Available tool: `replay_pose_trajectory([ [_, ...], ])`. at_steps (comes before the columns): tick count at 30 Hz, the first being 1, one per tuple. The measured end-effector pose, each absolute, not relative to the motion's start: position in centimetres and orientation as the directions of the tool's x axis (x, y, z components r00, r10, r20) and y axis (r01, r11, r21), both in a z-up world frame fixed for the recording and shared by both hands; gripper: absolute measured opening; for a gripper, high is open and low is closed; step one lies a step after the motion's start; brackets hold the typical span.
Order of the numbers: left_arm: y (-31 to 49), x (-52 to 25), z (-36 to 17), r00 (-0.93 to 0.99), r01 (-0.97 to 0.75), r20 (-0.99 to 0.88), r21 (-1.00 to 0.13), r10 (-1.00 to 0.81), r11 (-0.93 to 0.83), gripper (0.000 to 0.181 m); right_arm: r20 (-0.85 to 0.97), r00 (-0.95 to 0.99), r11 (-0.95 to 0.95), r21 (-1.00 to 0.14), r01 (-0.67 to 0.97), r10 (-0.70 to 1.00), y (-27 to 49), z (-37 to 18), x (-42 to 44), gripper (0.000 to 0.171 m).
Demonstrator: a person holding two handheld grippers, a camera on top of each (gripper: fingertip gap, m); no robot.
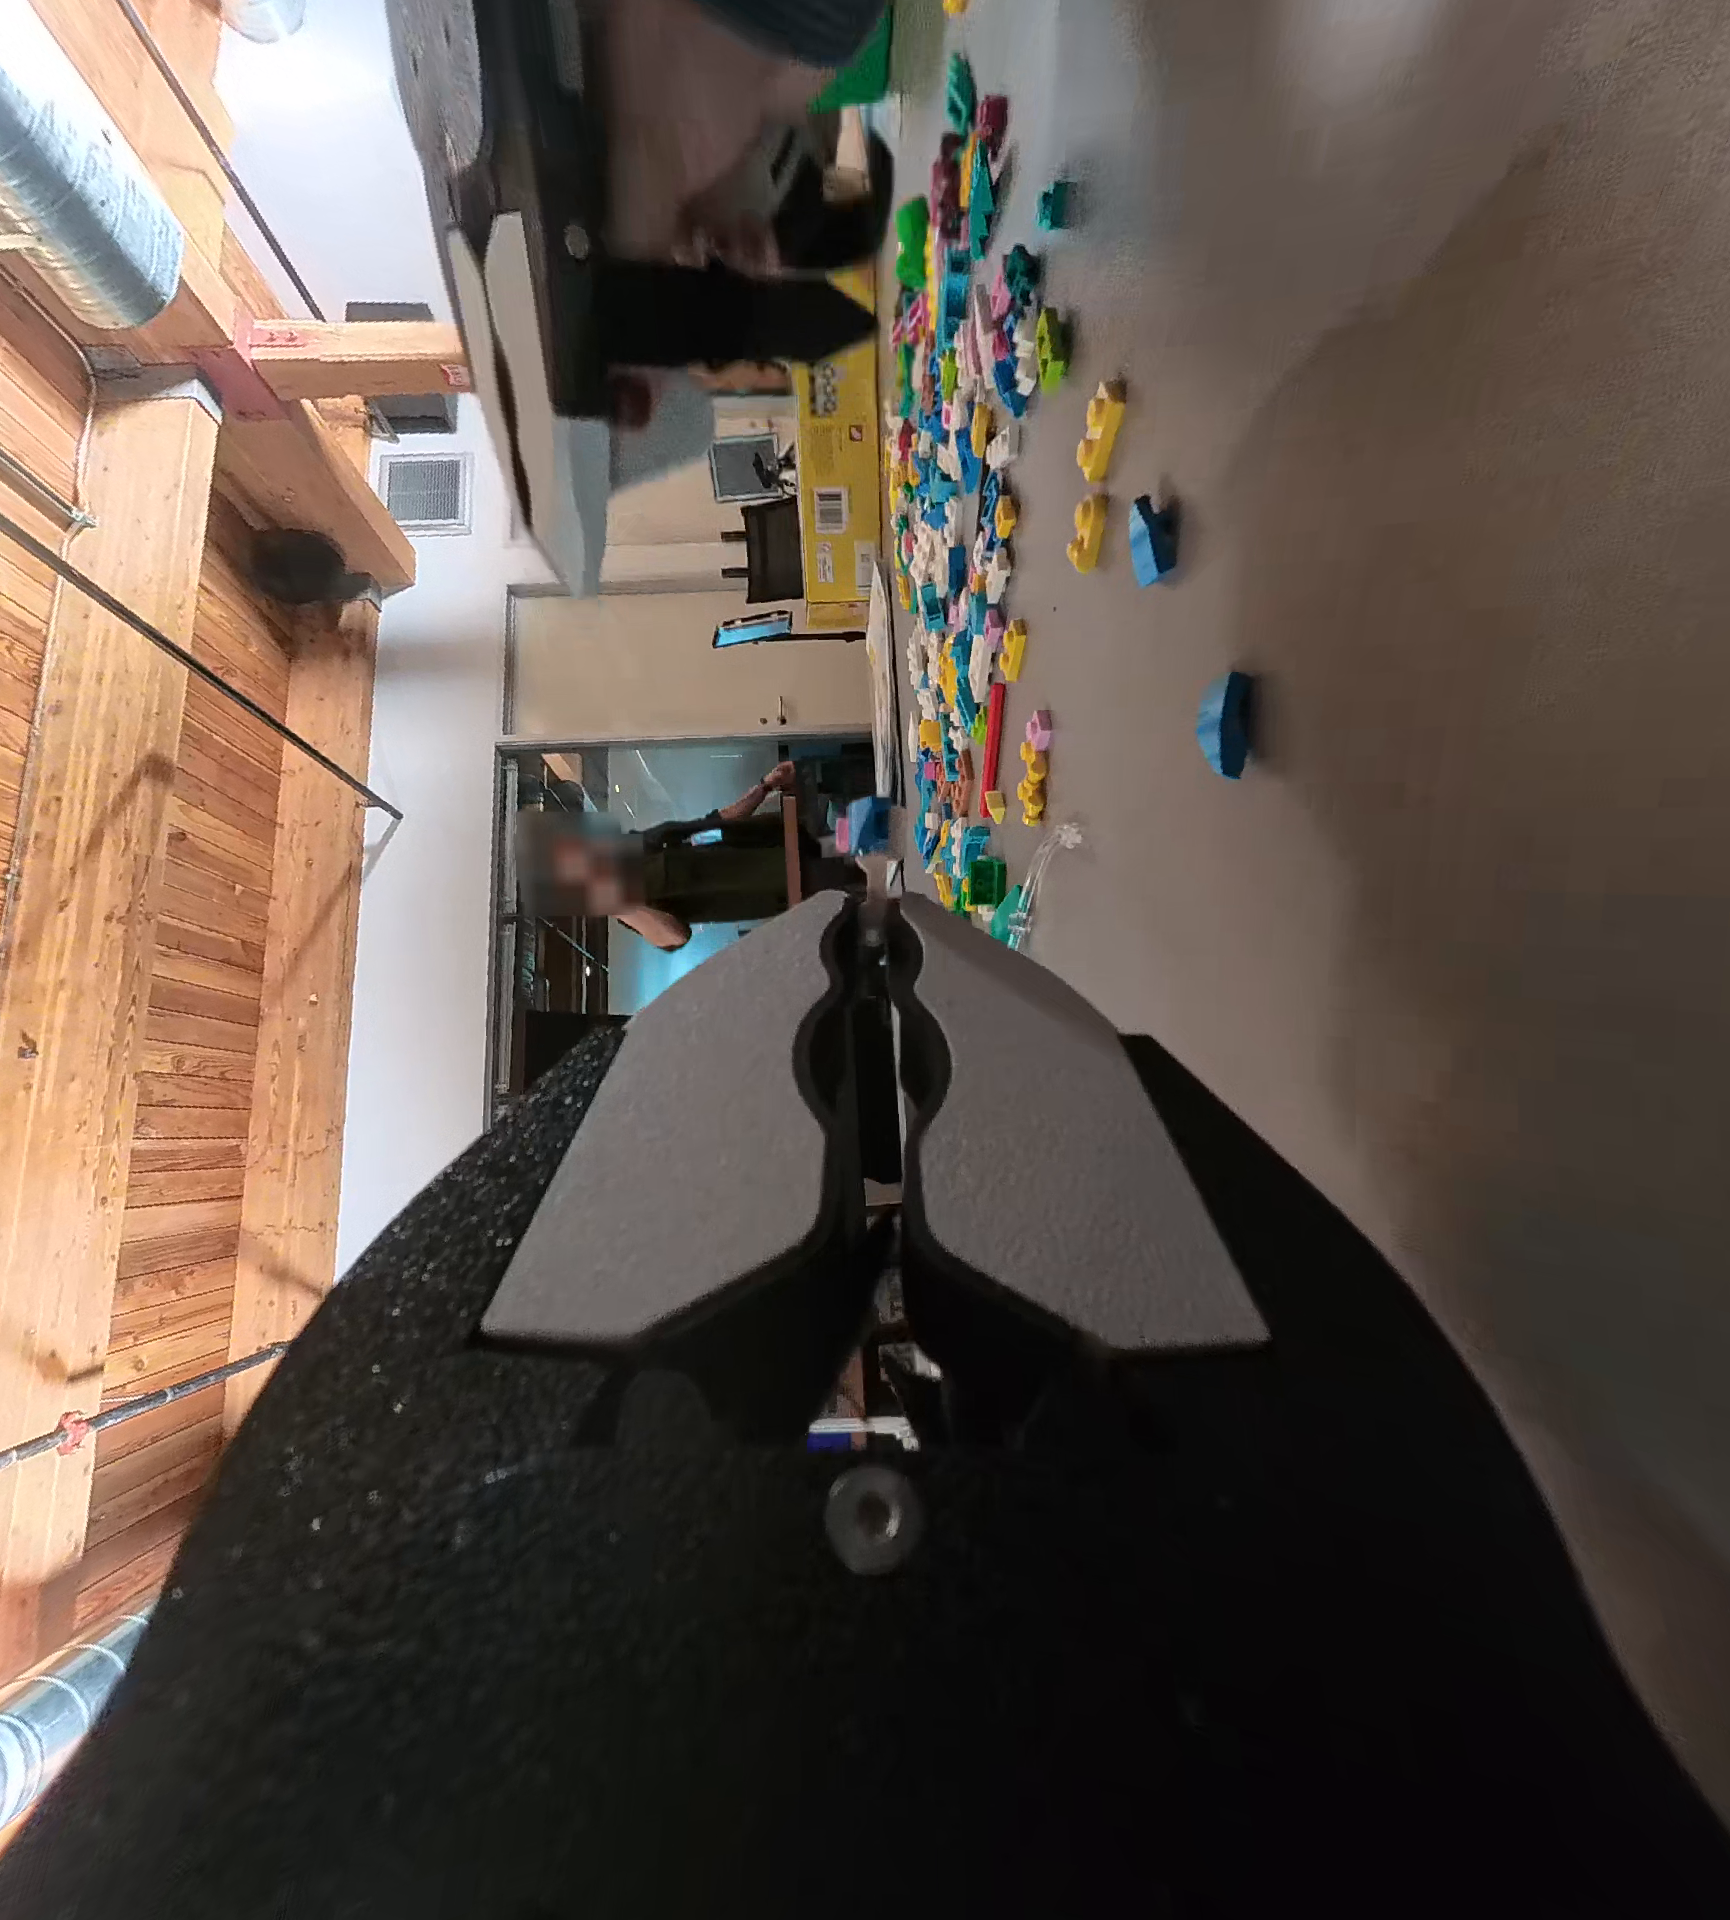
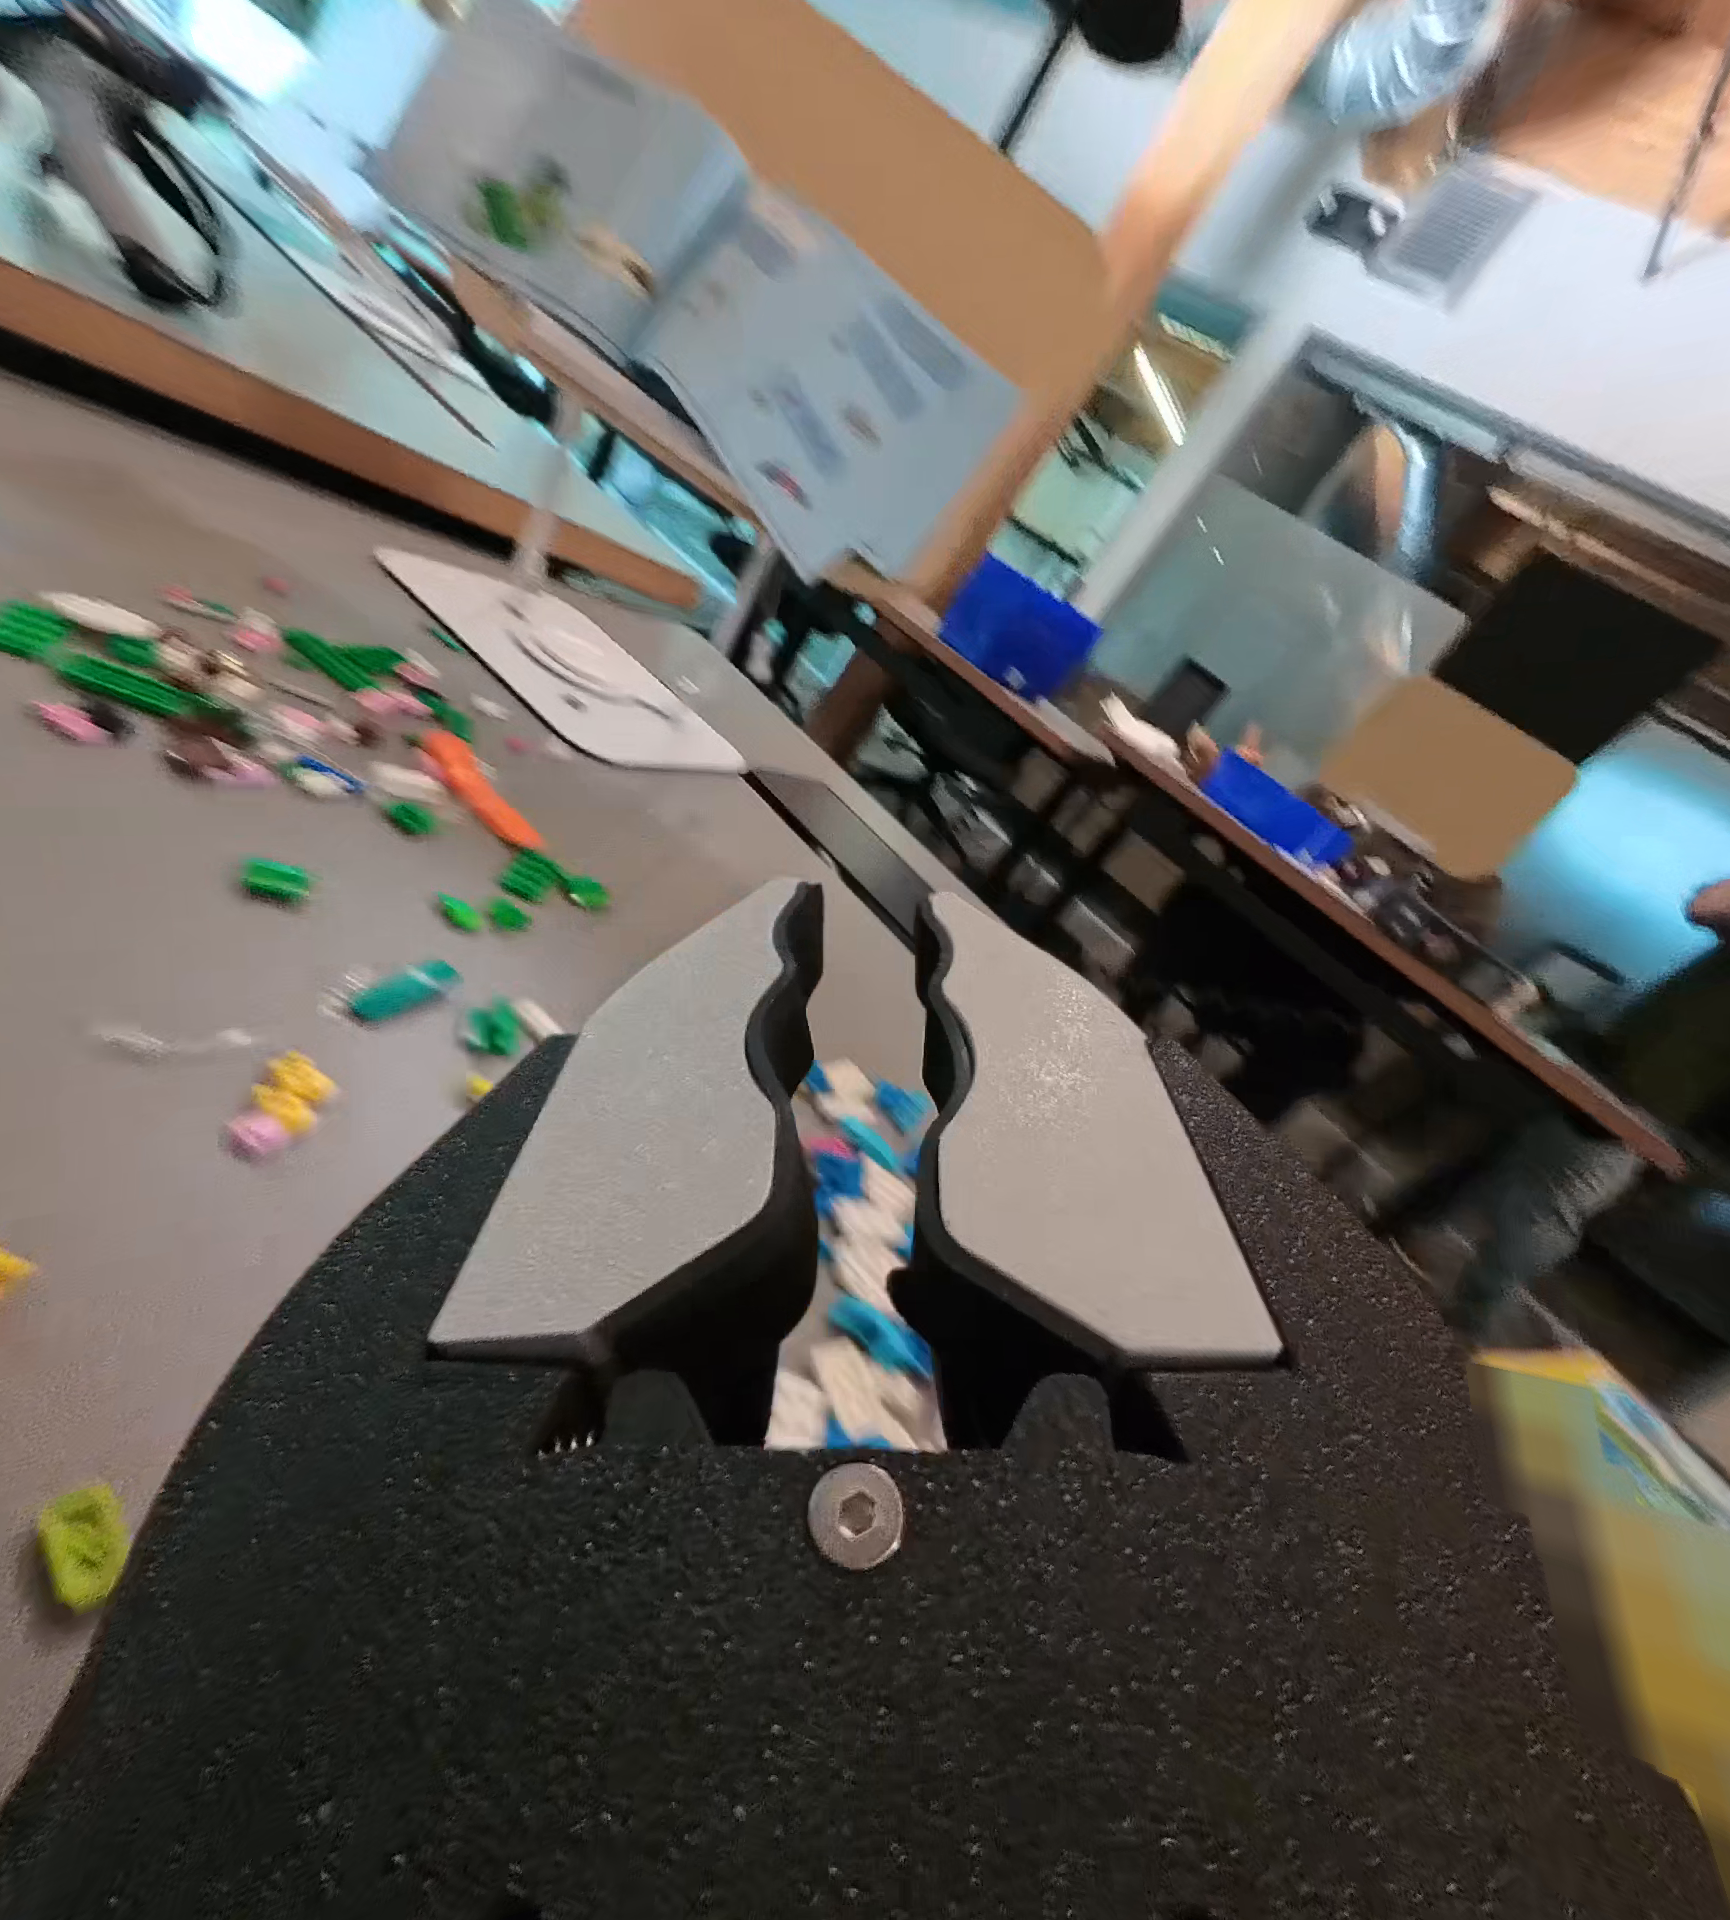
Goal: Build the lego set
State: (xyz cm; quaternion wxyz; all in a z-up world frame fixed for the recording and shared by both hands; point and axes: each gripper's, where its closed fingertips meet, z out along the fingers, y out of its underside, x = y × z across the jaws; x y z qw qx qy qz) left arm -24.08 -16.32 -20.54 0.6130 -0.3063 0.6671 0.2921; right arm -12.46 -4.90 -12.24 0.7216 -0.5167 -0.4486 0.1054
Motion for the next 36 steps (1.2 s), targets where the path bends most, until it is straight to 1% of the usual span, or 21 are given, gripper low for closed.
replay_pose_trajectory([
  [3,-16.0,-24.3,-21.0,-0.076,-0.779,-0.994,0.013,-0.074,0.627,0.004,0.468,0.633,0.295,-0.883,0.365,0.616,-1.8,-13.1,-7.2,0.017],
  [5,-15.8,-24.4,-21.0,-0.074,-0.787,-0.994,0.013,-0.074,0.617,0.004,0.397,0.671,0.197,-0.913,0.357,0.626,-0.2,-14.1,-4.1,0.018],
  [9,-15.3,-24.8,-21.2,-0.055,-0.806,-0.992,-0.021,-0.111,0.592,0.004,0.227,0.731,-0.030,-0.947,0.320,0.643,1.9,-16.5,0.8,0.025],
  [12,-14.8,-25.2,-21.3,-0.035,-0.822,-0.990,-0.049,-0.136,0.567,0.004,0.207,0.766,-0.108,-0.935,0.338,0.609,2.5,-17.7,3.6,0.025],
  [16,-14.4,-25.6,-21.5,-0.026,-0.835,-0.987,-0.065,-0.157,0.547,0.004,0.246,0.754,-0.217,-0.863,0.456,0.609,2.1,-19.8,6.8,0.024],
  [17,-14.4,-25.6,-21.6,-0.026,-0.837,-0.986,-0.068,-0.162,0.543,0.004,0.255,0.720,-0.222,-0.839,0.496,0.645,1.6,-20.5,6.9,0.024],
  [19,-14.2,-25.7,-21.7,-0.023,-0.840,-0.985,-0.073,-0.170,0.538,0.004,0.265,0.582,-0.179,-0.785,0.594,0.769,-0.4,-22.0,6.2,0.023],
  [21,-14.1,-25.7,-21.9,-0.024,-0.842,-0.983,-0.079,-0.182,0.533,0.004,0.263,0.497,-0.170,-0.726,0.667,0.827,-1.8,-23.4,6.2,0.017],
  [23,-14.0,-25.7,-22.0,-0.029,-0.846,-0.982,-0.077,-0.189,0.528,0.004,0.151,0.456,-0.220,-0.717,0.661,0.877,-3.3,-24.2,5.8,0.013],
  [25,-14.0,-25.7,-22.0,-0.031,-0.845,-0.982,-0.075,-0.189,0.529,0.004,0.031,0.443,-0.286,-0.722,0.630,0.896,-4.4,-24.3,5.7,0.013],
  [26,-14.0,-25.7,-22.1,-0.032,-0.845,-0.981,-0.074,-0.189,0.529,0.004,0.001,0.443,-0.307,-0.718,0.624,0.896,-4.6,-24.4,5.9,0.013],
  [30,-13.8,-25.7,-22.4,-0.048,-0.849,-0.979,-0.065,-0.198,0.525,0.004,-0.037,0.427,-0.329,-0.696,0.638,0.904,-5.4,-24.9,6.2,0.012],
  [33,-13.8,-25.6,-22.5,-0.059,-0.848,-0.979,-0.054,-0.195,0.527,0.004,-0.013,0.417,-0.305,-0.703,0.642,0.909,-5.2,-24.6,5.6,0.012],
  [36,-13.8,-25.6,-22.7,-0.066,-0.850,-0.978,-0.049,-0.198,0.525,0.004,0.071,0.407,-0.250,-0.689,0.680,0.911,-4.6,-24.6,4.6,0.012],
])
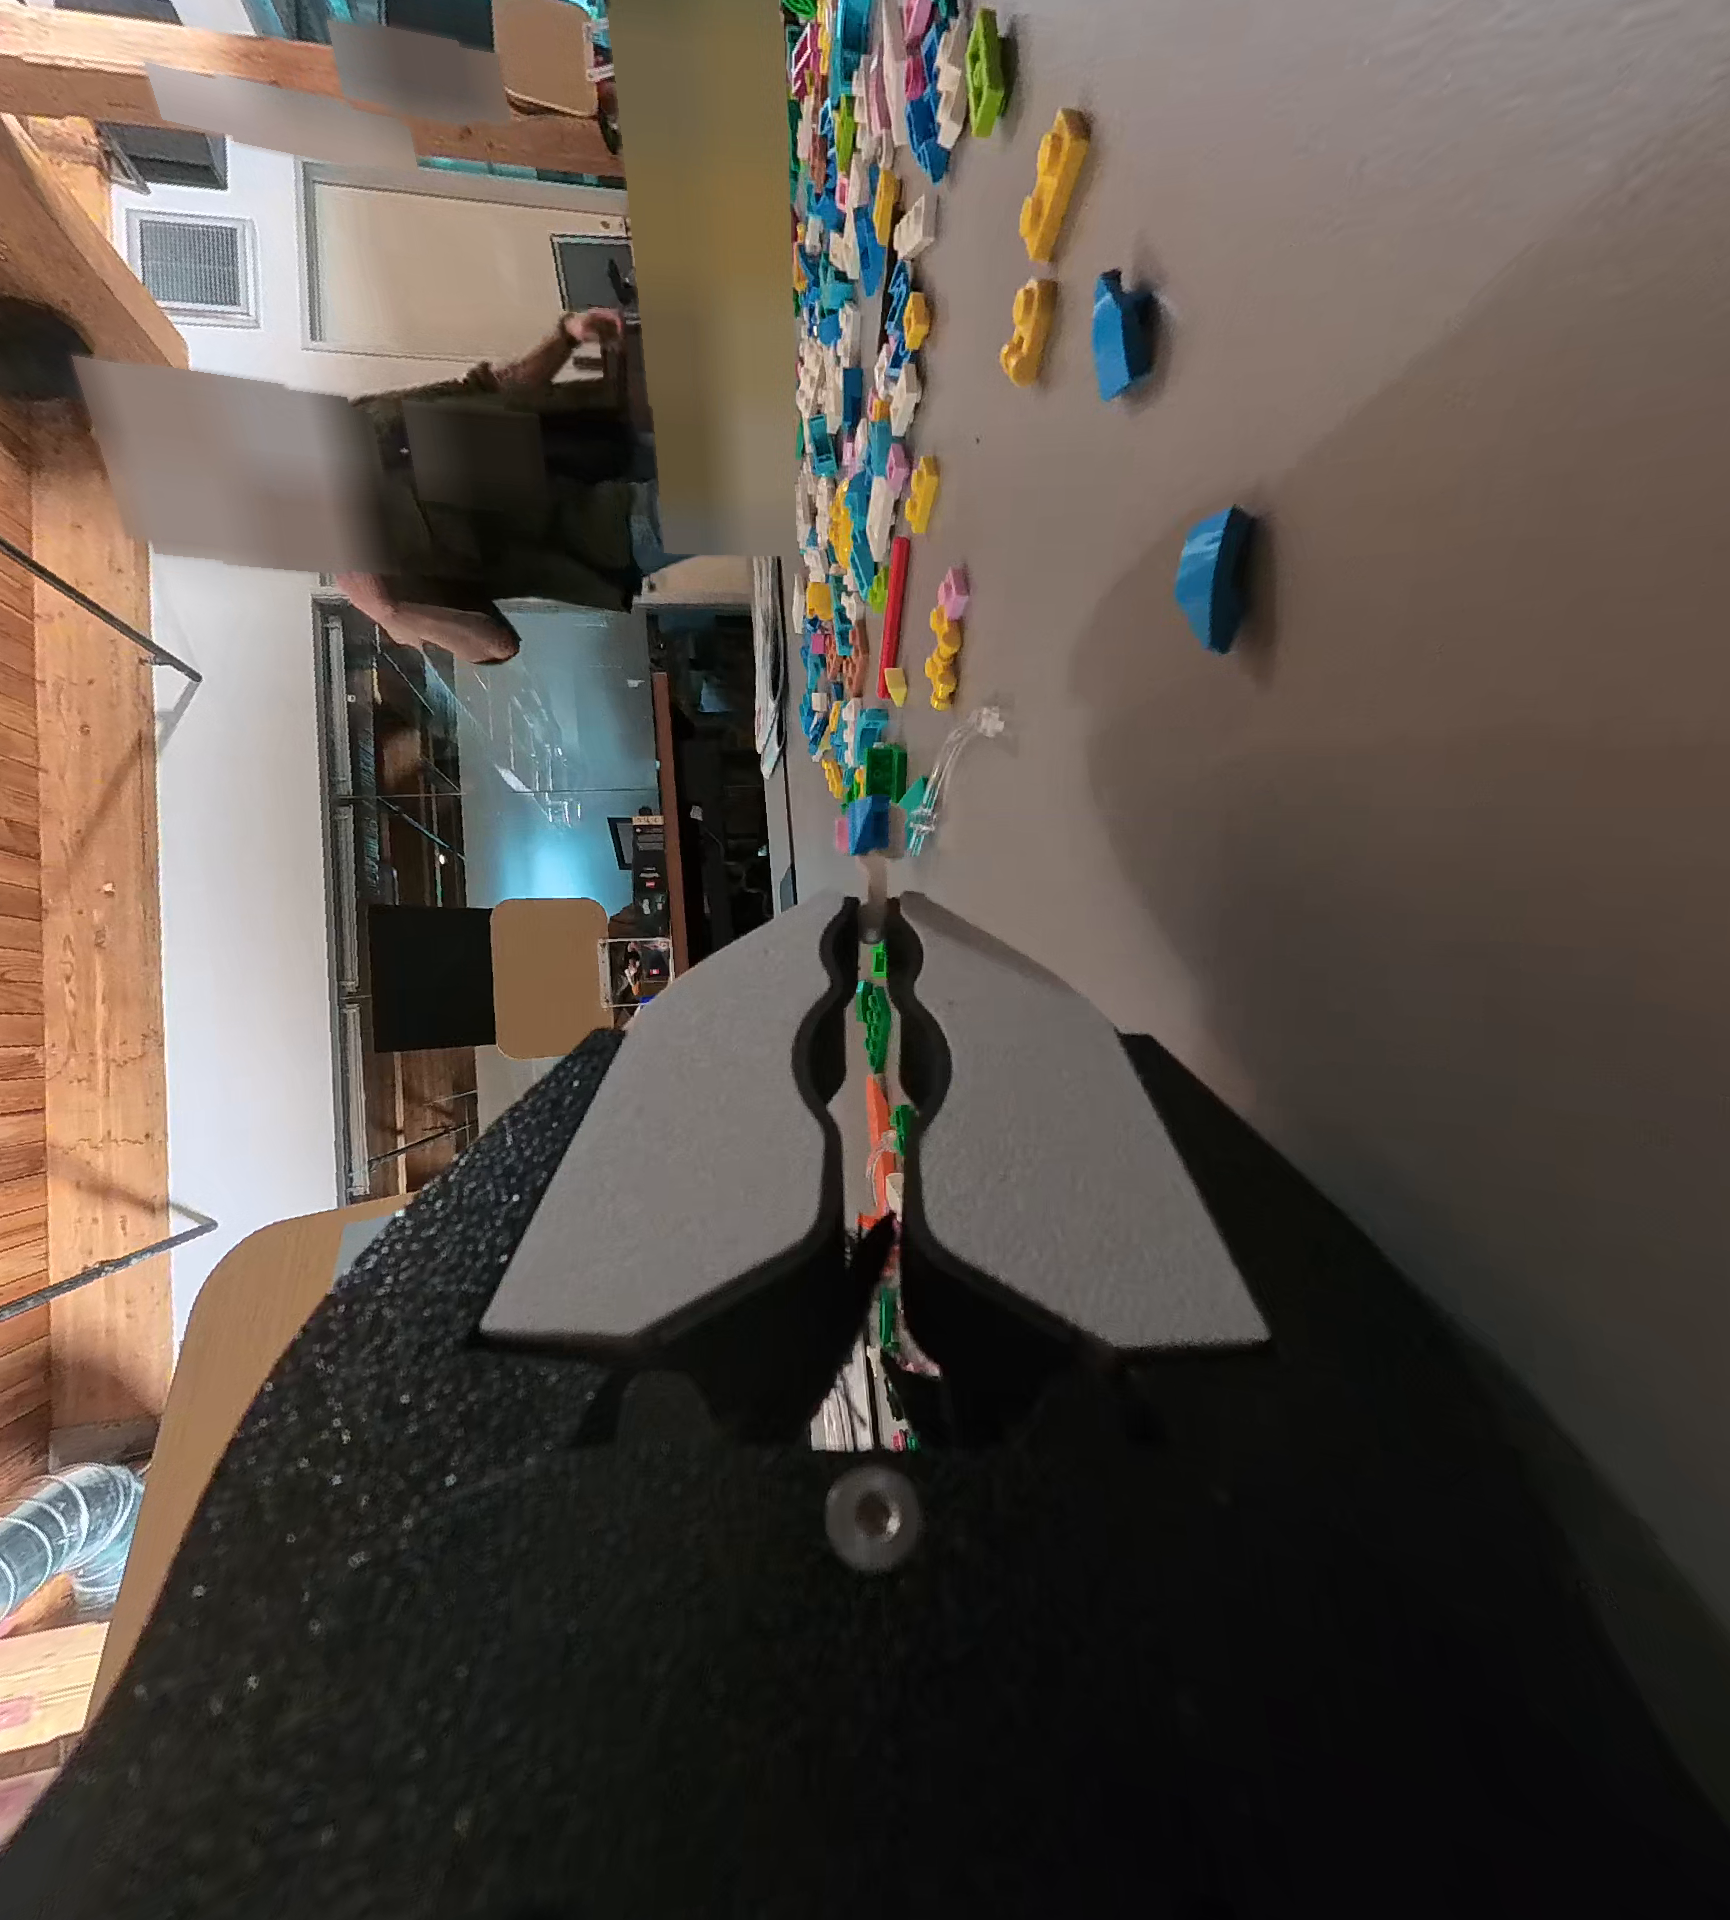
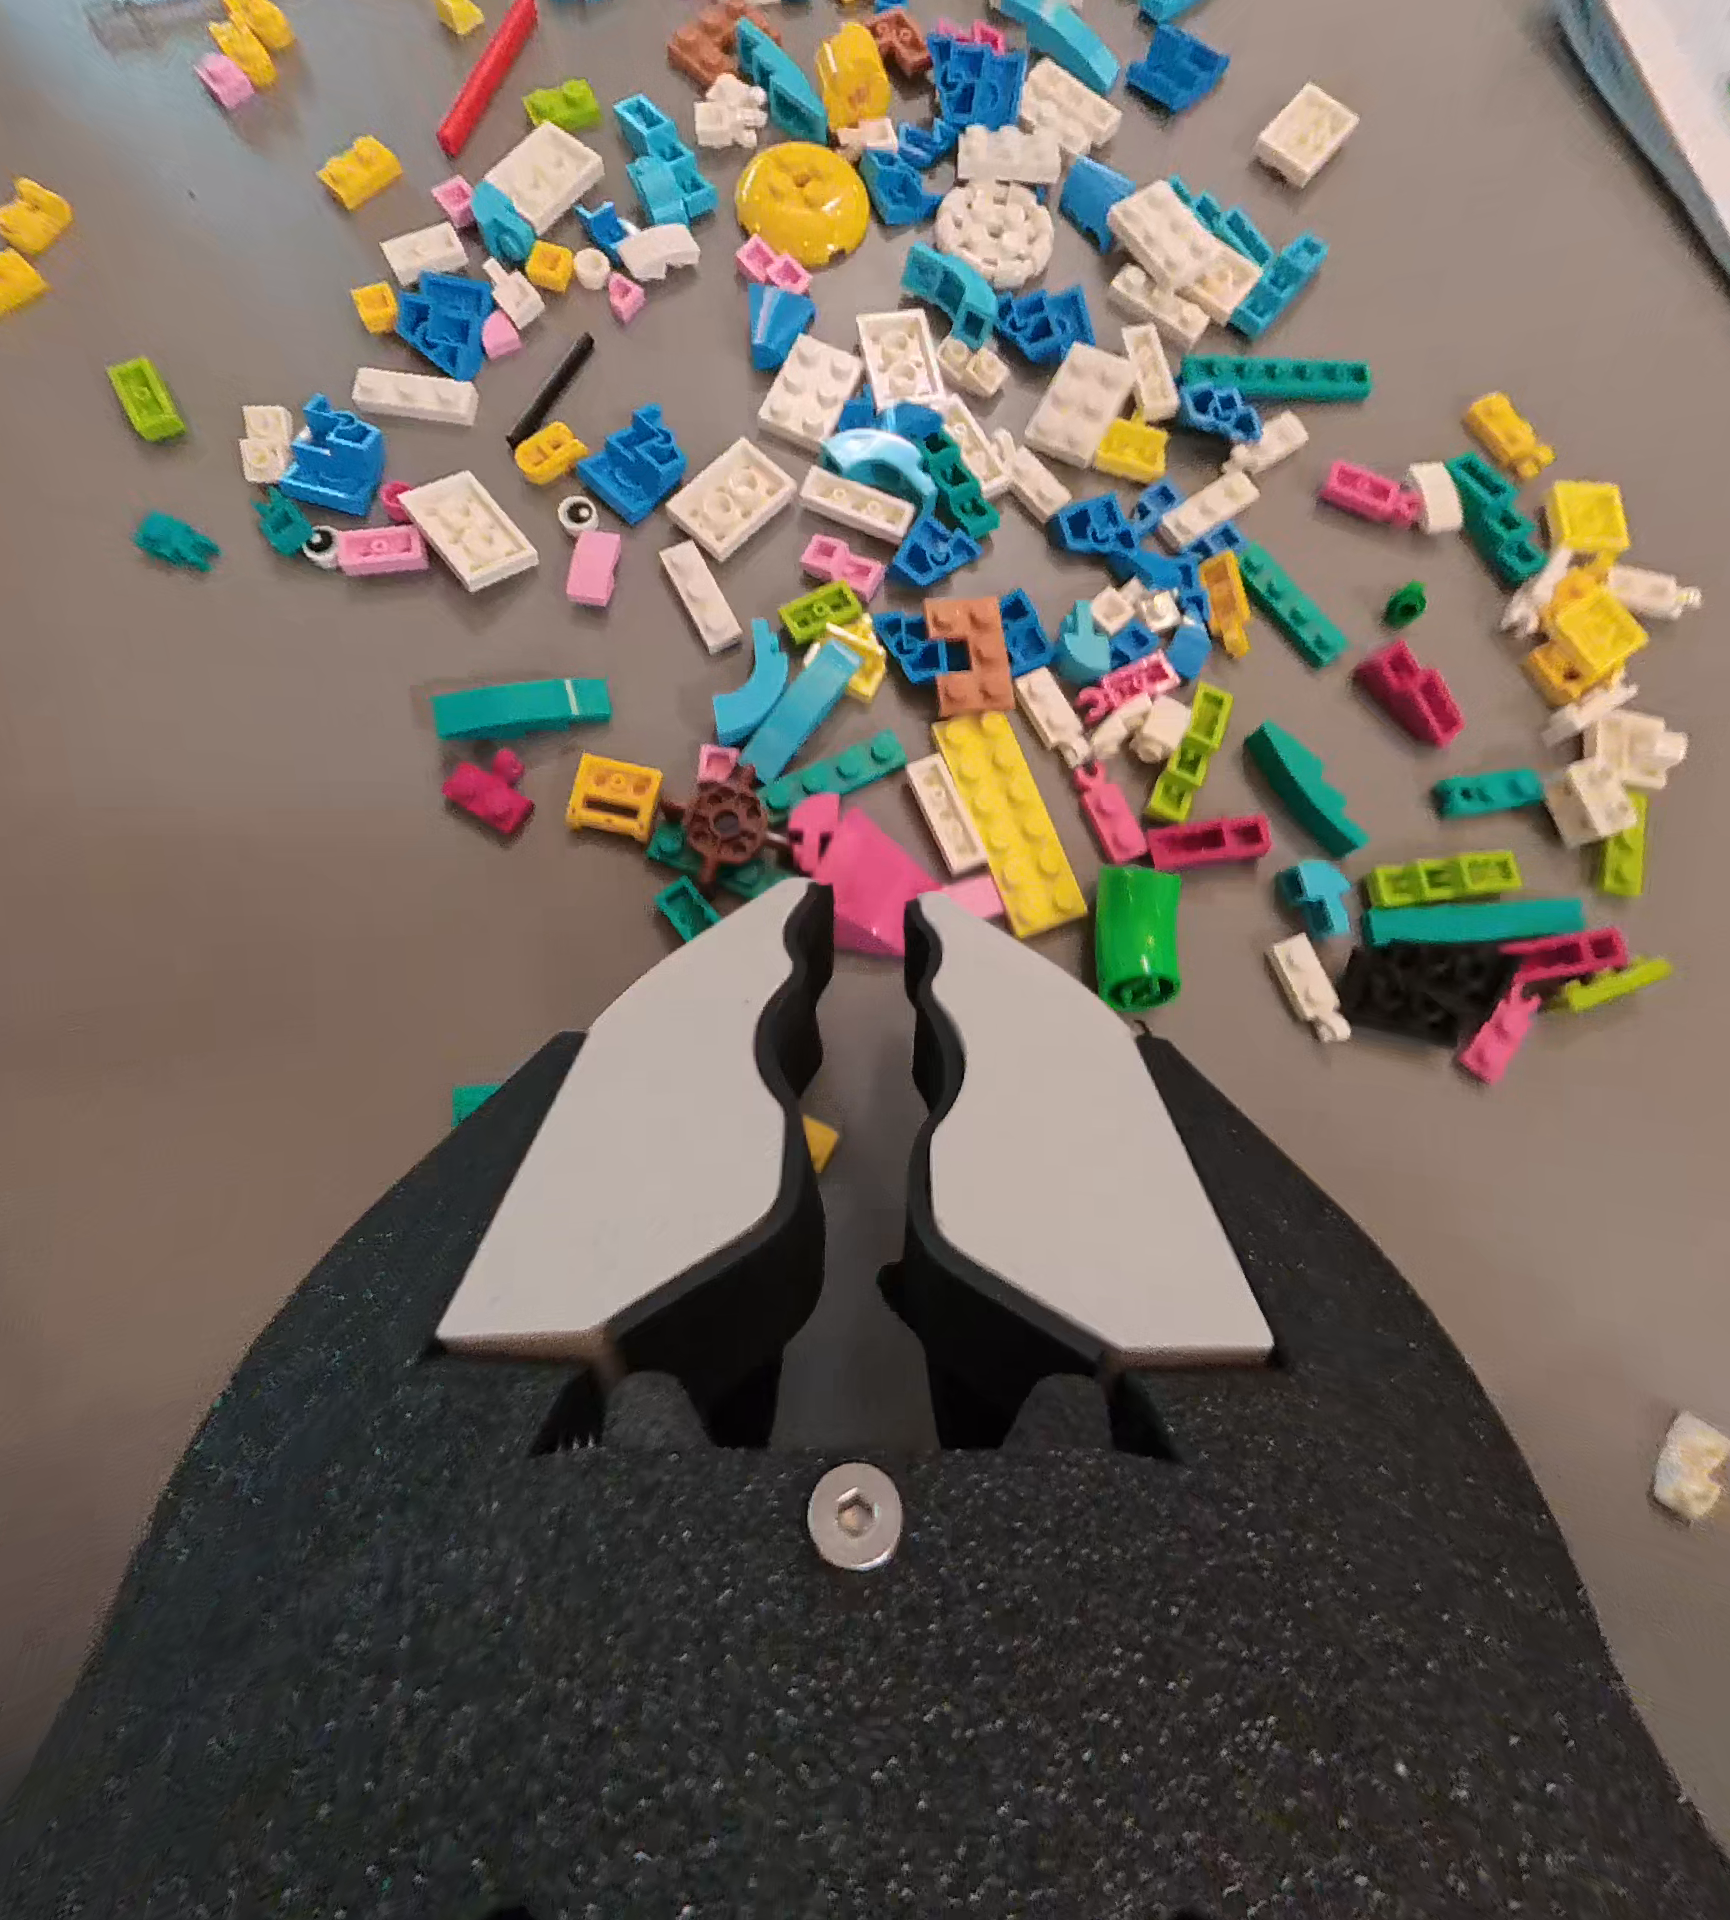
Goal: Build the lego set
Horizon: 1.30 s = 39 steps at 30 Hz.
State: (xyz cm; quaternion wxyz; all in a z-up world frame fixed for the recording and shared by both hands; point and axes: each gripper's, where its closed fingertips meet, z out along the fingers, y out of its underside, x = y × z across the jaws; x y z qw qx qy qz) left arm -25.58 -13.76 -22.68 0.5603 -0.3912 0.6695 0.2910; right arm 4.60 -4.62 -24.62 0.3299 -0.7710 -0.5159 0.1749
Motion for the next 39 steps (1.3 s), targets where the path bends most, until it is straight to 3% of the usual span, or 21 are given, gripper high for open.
replay_pose_trajectory([
  [9,-13.8,-25.5,-22.9,-0.085,-0.848,-0.976,-0.036,-0.202,0.529,0.004,0.139,0.451,-0.252,-0.670,0.698,0.881,-3.1,-24.7,0.1,0.016],
  [19,-13.9,-25.5,-23.0,-0.090,-0.845,-0.974,-0.036,-0.208,0.533,0.004,0.031,0.398,-0.279,-0.664,0.694,0.917,-4.3,-25.6,-1.3,0.015],
  [25,-14.0,-25.4,-23.1,-0.095,-0.844,-0.973,-0.033,-0.211,0.536,0.004,0.084,0.511,-0.294,-0.732,0.614,0.856,-2.0,-24.4,-0.7,0.028],
  [29,-14.0,-25.4,-23.1,-0.097,-0.843,-0.973,-0.032,-0.211,0.536,0.004,0.093,0.538,-0.320,-0.716,0.621,0.838,-1.4,-25.2,-0.4,0.039],
  [35,-14.0,-25.4,-23.1,-0.098,-0.843,-0.972,-0.033,-0.213,0.537,0.004,-0.017,0.432,-0.317,-0.706,0.633,0.902,-3.5,-25.6,-1.3,0.016],
  [39,-14.0,-25.4,-23.1,-0.100,-0.842,-0.972,-0.031,-0.212,0.538,0.004,0.041,0.499,-0.307,-0.744,0.594,0.865,-2.1,-24.5,-0.7,0.026],
])
